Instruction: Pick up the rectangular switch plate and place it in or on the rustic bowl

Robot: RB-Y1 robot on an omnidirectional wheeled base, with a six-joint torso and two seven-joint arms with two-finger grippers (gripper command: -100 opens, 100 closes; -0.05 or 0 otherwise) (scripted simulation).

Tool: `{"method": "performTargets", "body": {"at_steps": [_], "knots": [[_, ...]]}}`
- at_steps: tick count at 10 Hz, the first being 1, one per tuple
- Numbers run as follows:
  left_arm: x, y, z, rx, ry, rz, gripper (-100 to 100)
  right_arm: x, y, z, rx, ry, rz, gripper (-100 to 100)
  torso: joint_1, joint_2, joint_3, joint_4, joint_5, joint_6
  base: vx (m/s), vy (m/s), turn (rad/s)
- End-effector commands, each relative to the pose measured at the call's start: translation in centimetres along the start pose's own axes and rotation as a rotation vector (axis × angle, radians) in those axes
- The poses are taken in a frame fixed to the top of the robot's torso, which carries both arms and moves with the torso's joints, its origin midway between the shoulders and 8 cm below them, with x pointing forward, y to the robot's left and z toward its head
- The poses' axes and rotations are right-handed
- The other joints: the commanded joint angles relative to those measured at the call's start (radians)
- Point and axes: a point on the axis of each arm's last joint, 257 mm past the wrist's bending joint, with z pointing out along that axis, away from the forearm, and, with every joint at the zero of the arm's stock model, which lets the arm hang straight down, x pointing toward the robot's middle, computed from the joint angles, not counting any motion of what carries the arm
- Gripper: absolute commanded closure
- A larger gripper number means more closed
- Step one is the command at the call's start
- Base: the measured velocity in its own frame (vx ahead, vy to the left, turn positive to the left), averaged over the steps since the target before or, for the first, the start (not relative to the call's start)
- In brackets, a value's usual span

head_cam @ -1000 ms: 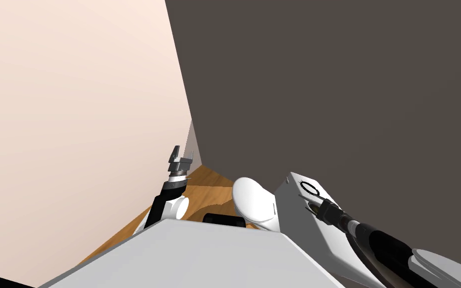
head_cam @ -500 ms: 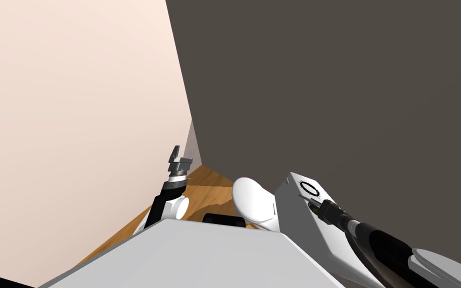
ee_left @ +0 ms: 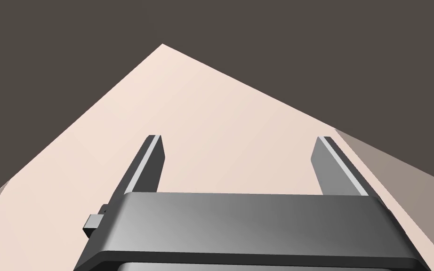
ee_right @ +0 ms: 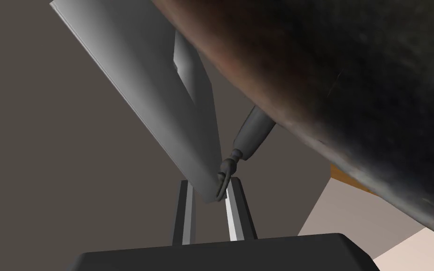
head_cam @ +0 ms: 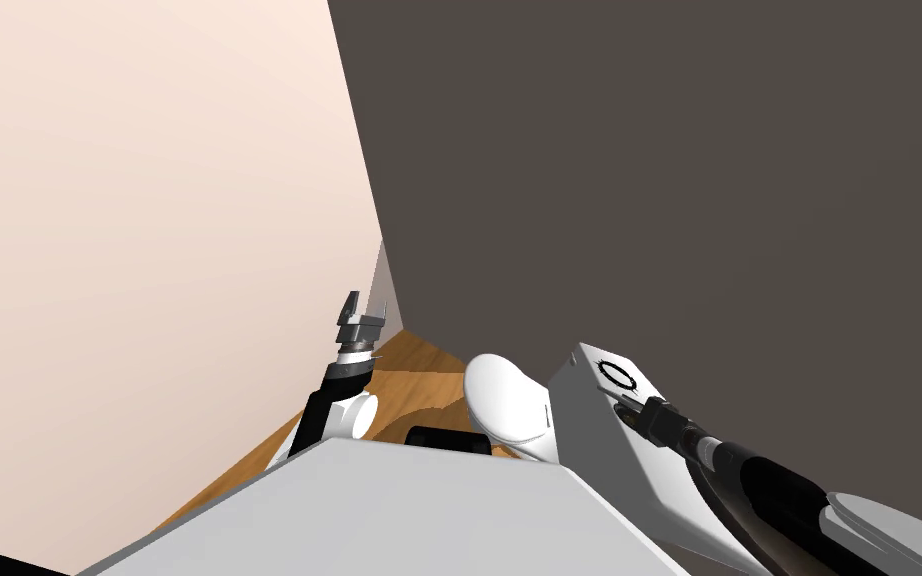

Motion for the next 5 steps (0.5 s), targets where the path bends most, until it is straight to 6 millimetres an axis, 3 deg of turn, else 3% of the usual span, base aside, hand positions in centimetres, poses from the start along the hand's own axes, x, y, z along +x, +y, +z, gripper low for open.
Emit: {"method": "performTargets", "body": {"at_steps": [1,5], "knots": [[0.0,0.0,0.0,0.0,0.0,0.0,0,-0.6,-1.2,-0.2,-0.007,-0.006,-0.026,100,0.0,0.0,0.0,0.0,0.0,0.0,-0.059,-0.012,-0.116],[0.0,0.0,0.0,0.0,0.0,0.0,0,-2.6,-4.3,-0.6,-0.029,-0.026,-0.102,100,-0.001,0.004,0.002,0.001,0.0,0.001,-0.065,-0.016,-0.089]]}}
